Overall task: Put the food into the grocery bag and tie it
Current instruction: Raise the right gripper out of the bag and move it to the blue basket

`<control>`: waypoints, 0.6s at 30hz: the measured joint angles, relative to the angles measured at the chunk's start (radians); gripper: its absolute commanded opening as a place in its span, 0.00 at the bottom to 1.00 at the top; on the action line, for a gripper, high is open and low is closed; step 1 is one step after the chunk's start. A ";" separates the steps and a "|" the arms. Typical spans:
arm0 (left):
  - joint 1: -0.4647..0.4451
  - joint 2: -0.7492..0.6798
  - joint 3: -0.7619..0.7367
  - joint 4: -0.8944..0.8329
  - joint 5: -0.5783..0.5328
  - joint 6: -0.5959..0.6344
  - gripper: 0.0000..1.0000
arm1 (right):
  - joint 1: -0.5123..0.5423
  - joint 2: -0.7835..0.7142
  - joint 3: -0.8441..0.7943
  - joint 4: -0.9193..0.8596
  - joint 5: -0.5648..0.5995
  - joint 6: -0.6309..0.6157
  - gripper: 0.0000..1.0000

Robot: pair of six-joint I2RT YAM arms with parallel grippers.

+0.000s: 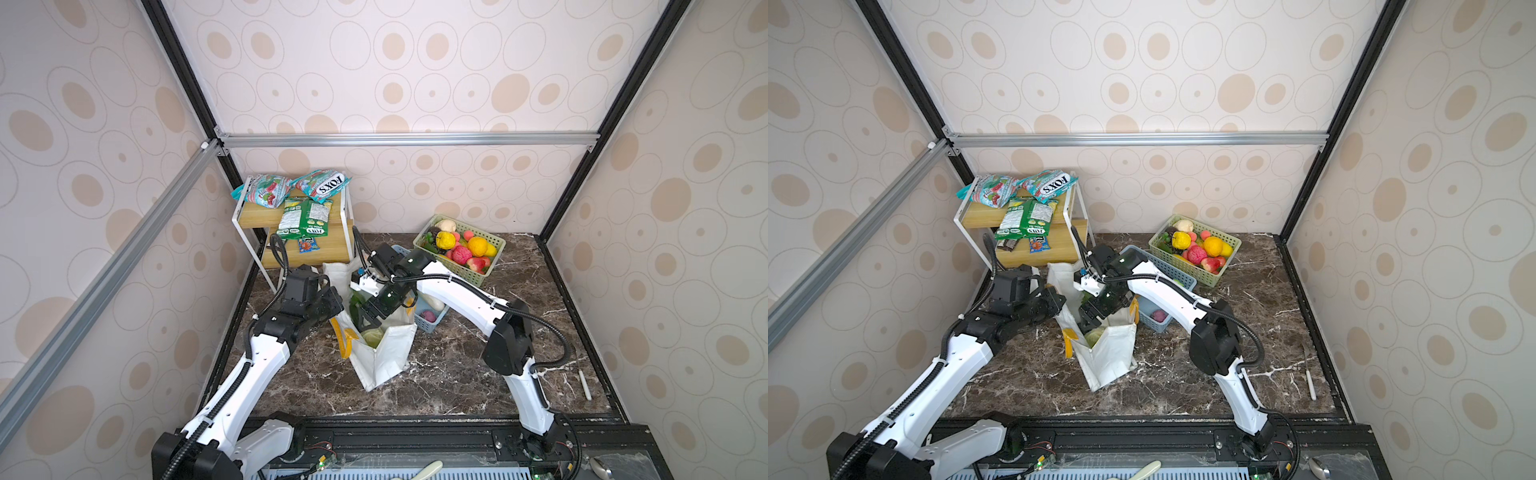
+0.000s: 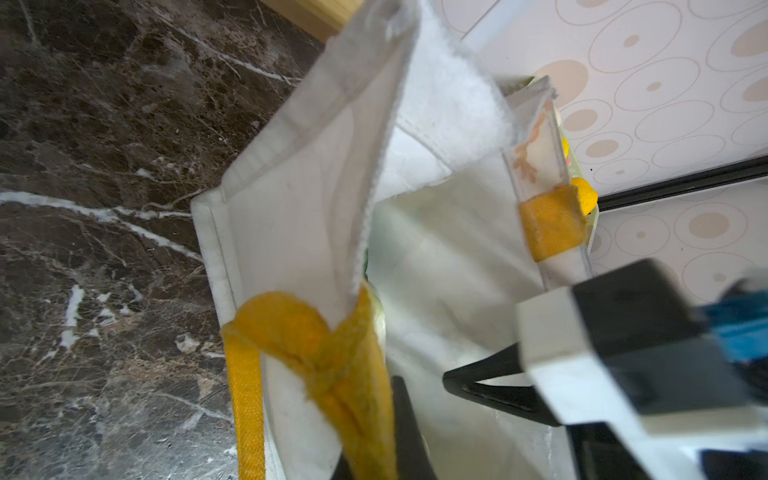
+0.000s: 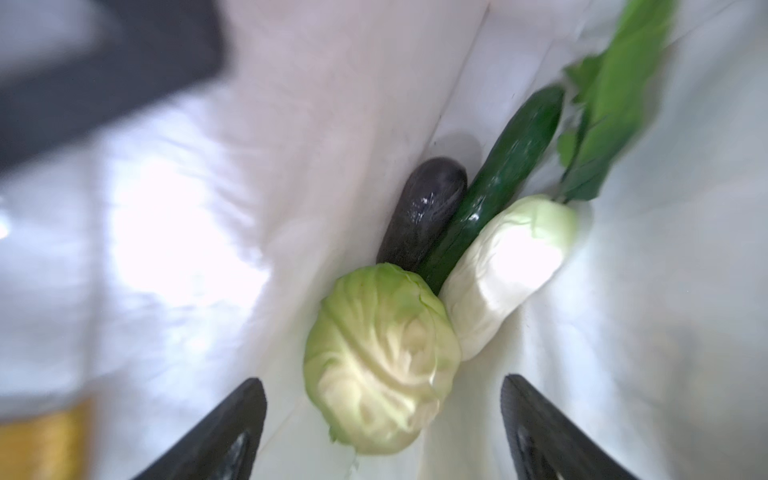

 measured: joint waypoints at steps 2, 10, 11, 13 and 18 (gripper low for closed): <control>0.003 -0.005 -0.002 -0.003 -0.004 0.000 0.00 | -0.013 -0.035 0.001 0.018 -0.007 0.011 0.92; 0.010 -0.010 -0.008 -0.008 -0.018 0.000 0.00 | -0.092 -0.151 -0.024 0.127 -0.031 0.095 0.91; 0.010 -0.011 -0.008 -0.009 -0.020 0.000 0.00 | -0.103 -0.166 -0.039 0.144 -0.030 0.109 0.91; 0.011 -0.013 -0.008 -0.013 -0.025 -0.002 0.00 | -0.125 -0.191 -0.068 0.172 -0.023 0.137 0.91; 0.012 -0.014 -0.008 -0.030 -0.048 -0.010 0.00 | -0.185 -0.233 -0.156 0.232 0.038 0.217 0.89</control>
